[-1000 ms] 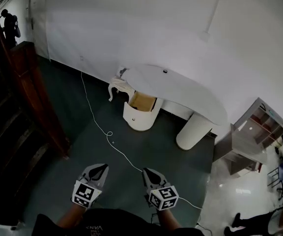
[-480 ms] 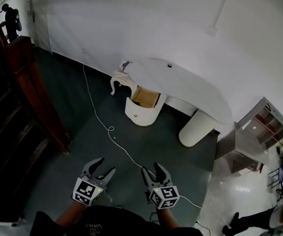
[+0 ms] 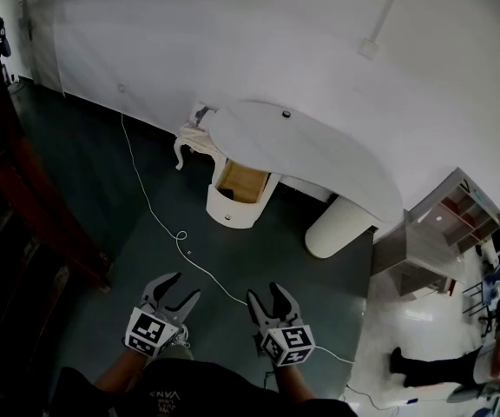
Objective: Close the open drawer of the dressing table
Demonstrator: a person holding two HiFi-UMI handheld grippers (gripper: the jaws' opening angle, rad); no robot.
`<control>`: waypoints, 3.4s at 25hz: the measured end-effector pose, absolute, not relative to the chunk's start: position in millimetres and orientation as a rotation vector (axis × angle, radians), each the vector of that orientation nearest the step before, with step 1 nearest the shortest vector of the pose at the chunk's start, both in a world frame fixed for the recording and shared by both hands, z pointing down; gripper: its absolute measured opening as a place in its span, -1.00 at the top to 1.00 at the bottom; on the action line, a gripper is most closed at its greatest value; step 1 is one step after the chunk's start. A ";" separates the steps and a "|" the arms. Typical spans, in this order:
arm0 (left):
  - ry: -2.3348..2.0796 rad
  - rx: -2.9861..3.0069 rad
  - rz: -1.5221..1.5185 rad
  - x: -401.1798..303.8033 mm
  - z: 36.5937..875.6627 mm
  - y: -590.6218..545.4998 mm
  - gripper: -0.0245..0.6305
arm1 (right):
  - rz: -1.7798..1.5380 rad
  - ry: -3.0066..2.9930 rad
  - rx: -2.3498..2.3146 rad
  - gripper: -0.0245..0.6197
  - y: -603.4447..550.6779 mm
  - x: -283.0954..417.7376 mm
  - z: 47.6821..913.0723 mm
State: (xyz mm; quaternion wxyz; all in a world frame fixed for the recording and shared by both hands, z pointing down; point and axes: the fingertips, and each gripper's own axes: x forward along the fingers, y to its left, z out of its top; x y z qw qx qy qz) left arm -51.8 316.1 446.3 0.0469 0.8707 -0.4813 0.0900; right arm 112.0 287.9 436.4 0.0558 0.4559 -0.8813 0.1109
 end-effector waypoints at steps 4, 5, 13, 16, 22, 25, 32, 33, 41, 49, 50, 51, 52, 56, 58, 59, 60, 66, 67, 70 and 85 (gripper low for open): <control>-1.419 2.703 0.288 -71.1 443.4 263.1 0.25 | 0.354 -2.639 1.469 0.19 246.7 98.0 439.1; -1.403 2.718 0.289 -75.0 442.9 250.6 0.25 | 0.359 -2.633 1.491 0.19 237.0 94.5 440.1; -1.311 2.765 0.334 -98.4 452.0 174.0 0.25 | 0.427 -2.602 1.639 0.18 180.4 78.0 443.3; -1.295 2.747 0.337 -95.5 458.3 158.2 0.25 | 0.433 -2.573 1.646 0.18 166.6 81.7 446.0; -1.328 2.707 0.335 -78.1 467.4 114.1 0.25 | 0.451 -2.588 1.608 0.18 113.7 102.8 453.0; -1.390 2.670 0.324 -71.4 471.1 90.4 0.25 | 0.434 -2.628 1.533 0.18 81.2 110.7 457.7; -1.563 2.567 0.304 -50.9 466.2 35.6 0.25 | 0.337 -2.644 1.356 0.18 1.9 144.6 447.3; -1.583 2.553 0.300 -47.8 466.6 29.5 0.25 | 0.331 -2.651 1.336 0.18 -7.7 148.0 446.1; -1.761 2.420 0.298 -41.7 488.6 -4.2 0.25 | 0.350 -2.709 1.155 0.18 -57.7 154.6 449.4; -1.810 2.315 0.387 -49.6 533.0 -23.9 0.25 | 0.391 -2.714 1.075 0.18 -81.4 153.8 465.0; -1.796 2.310 0.406 -50.0 540.5 -27.1 0.25 | 0.397 -2.711 1.067 0.18 -83.3 152.0 468.3; -1.779 2.310 0.426 -50.5 547.5 -31.0 0.25 | 0.403 -2.709 1.063 0.18 -86.0 149.8 471.2; -1.761 2.312 0.447 -51.0 553.8 -35.3 0.25 | 0.409 -2.706 1.066 0.18 -89.4 147.3 473.0; -1.665 2.330 0.525 -47.2 578.4 -49.2 0.25 | 0.440 -2.686 1.107 0.18 -100.3 144.3 480.1; -1.613 2.334 0.559 -45.3 591.6 -55.4 0.25 | 0.468 -2.674 1.128 0.18 -103.2 142.7 484.5; -1.589 2.336 0.571 -44.1 597.5 -58.9 0.25 | 0.480 -2.668 1.137 0.18 -104.4 141.8 486.5; -1.565 2.337 0.583 -42.7 603.0 -62.8 0.25 | 0.492 -2.661 1.144 0.18 -105.6 141.1 488.8; -1.435 2.353 0.647 -36.4 644.9 -83.7 0.25 | 0.546 -2.593 1.152 0.19 -105.9 135.1 510.3; -1.424 2.351 0.653 -35.3 653.0 -87.0 0.25 | 0.561 -2.584 1.159 0.19 -105.9 134.8 513.6; -1.404 2.326 0.655 -33.3 673.8 -96.1 0.25 | 0.590 -2.541 1.172 0.19 -106.0 136.4 523.8; -1.306 2.302 0.735 -30.8 744.3 -127.7 0.17 | 0.665 -2.435 1.233 0.18 -110.9 141.1 558.1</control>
